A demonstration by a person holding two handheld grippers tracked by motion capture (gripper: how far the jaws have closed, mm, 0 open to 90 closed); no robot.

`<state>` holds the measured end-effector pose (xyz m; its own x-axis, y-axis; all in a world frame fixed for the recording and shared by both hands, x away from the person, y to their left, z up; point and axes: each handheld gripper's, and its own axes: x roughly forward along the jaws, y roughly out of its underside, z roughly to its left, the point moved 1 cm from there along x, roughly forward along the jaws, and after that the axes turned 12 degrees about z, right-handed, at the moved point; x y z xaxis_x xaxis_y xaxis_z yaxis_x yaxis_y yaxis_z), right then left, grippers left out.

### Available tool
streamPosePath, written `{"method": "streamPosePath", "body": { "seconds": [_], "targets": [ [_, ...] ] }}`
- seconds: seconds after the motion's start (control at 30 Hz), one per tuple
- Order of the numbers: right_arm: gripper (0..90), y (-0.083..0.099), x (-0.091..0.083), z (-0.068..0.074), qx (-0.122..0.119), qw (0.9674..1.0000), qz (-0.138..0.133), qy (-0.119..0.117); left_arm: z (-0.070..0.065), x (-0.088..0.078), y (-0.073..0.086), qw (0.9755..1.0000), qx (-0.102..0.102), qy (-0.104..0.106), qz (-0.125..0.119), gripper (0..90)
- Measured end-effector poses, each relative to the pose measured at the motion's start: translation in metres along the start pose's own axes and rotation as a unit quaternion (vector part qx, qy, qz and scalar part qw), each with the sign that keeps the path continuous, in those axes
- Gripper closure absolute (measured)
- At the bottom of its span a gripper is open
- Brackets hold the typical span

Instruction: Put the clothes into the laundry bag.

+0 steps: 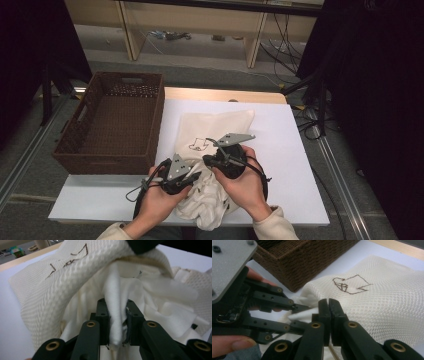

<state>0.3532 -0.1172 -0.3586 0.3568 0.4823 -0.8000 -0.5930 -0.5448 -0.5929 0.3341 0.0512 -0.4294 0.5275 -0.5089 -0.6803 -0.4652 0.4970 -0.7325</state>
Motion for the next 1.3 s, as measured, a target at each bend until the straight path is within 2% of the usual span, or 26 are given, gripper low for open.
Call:
{"method": "streamPosePath", "body": {
  "seconds": [0.07,0.17,0.2,0.23,0.27,0.33,0.37,0.4,0.43,0.47,0.5,0.57,0.6,0.67,0.73,0.77,0.83,0.9,0.93,1.03,1.1,1.13,1.17,1.2,1.27,1.3],
  "targets": [
    [90.0,-0.001,-0.002,0.002,0.0,1.0,0.004,-0.002,-0.001,0.002,-0.007,0.9999,0.006,-0.006,-0.009,75.6],
    [90.0,-0.001,-0.004,0.004,-0.005,1.0,0.003,-0.005,0.0,0.009,-0.014,0.9998,-0.001,-0.014,-0.017,75.4],
    [90.0,-0.001,-0.004,0.004,-0.003,1.0,0.002,-0.003,0.003,0.015,-0.017,0.9996,0.005,-0.024,-0.011,75.2],
    [90.0,0.0,-0.004,0.005,0.008,0.9999,0.0,-0.007,0.003,0.018,-0.017,0.9995,-0.003,-0.027,-0.015,74.5],
    [90.0,0.0,-0.003,0.004,-0.003,1.0,-0.003,-0.004,0.007,0.024,-0.018,0.9992,0.003,-0.037,-0.015,74.0],
    [90.0,0.0,-0.001,0.002,0.004,0.9999,-0.011,0.003,0.01,0.029,-0.016,0.9992,0.003,-0.037,-0.015,71.0],
    [90.0,0.001,-0.002,0.0,0.003,1.0,-0.001,-0.002,0.01,0.028,-0.015,0.9993,0.011,-0.035,-0.009,67.0],
    [90.0,0.001,-0.002,-0.002,0.004,1.0,-0.001,-0.003,0.007,0.026,-0.015,0.9997,0.008,-0.019,-0.012,60.9],
    [90.0,0.002,-0.003,-0.001,0.022,0.9997,0.004,-0.005,0.007,0.023,-0.015,0.9998,0.014,-0.016,-0.004,51.7],
    [90.0,0.001,-0.003,-0.003,0.014,0.9999,-0.001,-0.004,0.005,0.016,-0.014,0.9994,0.03,-0.014,-0.001,45.3],
    [90.0,0.001,-0.004,-0.004,0.018,0.9998,-0.002,-0.003,0.002,0.012,-0.013,0.9994,0.033,-0.01,-0.003,36.8],
    [90.0,0.001,-0.003,-0.006,0.004,1.0,-0.007,-0.001,-0.001,-0.001,-0.007,0.9988,0.048,0.001,0.003,31.7],
    [90.0,0.002,-0.005,-0.005,0.021,0.9998,-0.002,-0.005,-0.002,-0.007,-0.004,0.9988,0.048,0.001,0.003,29.6],
    [90.0,0.002,-0.005,-0.006,0.019,0.9998,-0.003,-0.001,-0.003,-0.02,0.005,0.9991,0.041,-0.001,-0.011,25.4],
    [90.0,0.001,-0.005,-0.008,0.005,1.0,-0.008,0.0,0.0,-0.028,0.011,0.9989,0.043,-0.009,-0.015,25.3],
    [90.0,0.002,-0.006,-0.005,0.021,0.9998,-0.001,0.0,0.003,-0.031,0.015,0.9989,0.042,-0.013,-0.012,25.2],
    [90.0,0.001,-0.005,-0.005,0.022,0.9998,-0.002,0.001,0.006,-0.03,0.021,0.9992,0.037,-0.012,-0.008,25.5],
    [90.0,0.001,-0.005,-0.003,0.026,0.9997,0.001,0.004,0.008,-0.026,0.026,0.9997,0.023,-0.003,0.0,24.5],
    [90.0,0.001,-0.005,-0.003,0.022,0.9998,0.001,0.002,0.01,-0.023,0.027,0.9993,0.037,-0.005,0.007,24.0],
    [90.0,0.001,-0.005,-0.004,0.026,0.9997,0.001,-0.001,0.006,-0.013,0.028,0.9994,0.023,0.013,0.023,21.1],
    [90.0,0.002,-0.004,-0.004,0.029,0.9996,0.003,0.001,0.005,-0.007,0.026,0.9993,0.026,0.013,0.026,21.0],
    [90.0,0.001,-0.003,-0.004,0.022,0.9998,0.001,-0.003,0.006,-0.004,0.025,0.9991,0.033,0.01,0.024,22.8],
    [90.0,0.001,0.0,-0.007,-0.001,0.9999,-0.013,0.007,0.004,-0.001,0.024,0.9994,0.024,0.012,0.023,25.7],
    [90.0,0.002,-0.003,-0.003,0.027,0.9996,0.006,0.0,0.004,0.002,0.023,0.9994,0.025,0.008,0.024,30.3],
    [90.0,0.002,-0.002,-0.003,0.016,0.9999,0.004,0.001,0.002,0.007,0.02,0.9998,0.014,0.01,0.013,42.0],
    [90.0,0.001,-0.002,-0.003,0.015,0.9999,0.005,0.001,0.003,0.008,0.018,0.9996,0.025,0.006,0.015,49.8]
  ]
}}
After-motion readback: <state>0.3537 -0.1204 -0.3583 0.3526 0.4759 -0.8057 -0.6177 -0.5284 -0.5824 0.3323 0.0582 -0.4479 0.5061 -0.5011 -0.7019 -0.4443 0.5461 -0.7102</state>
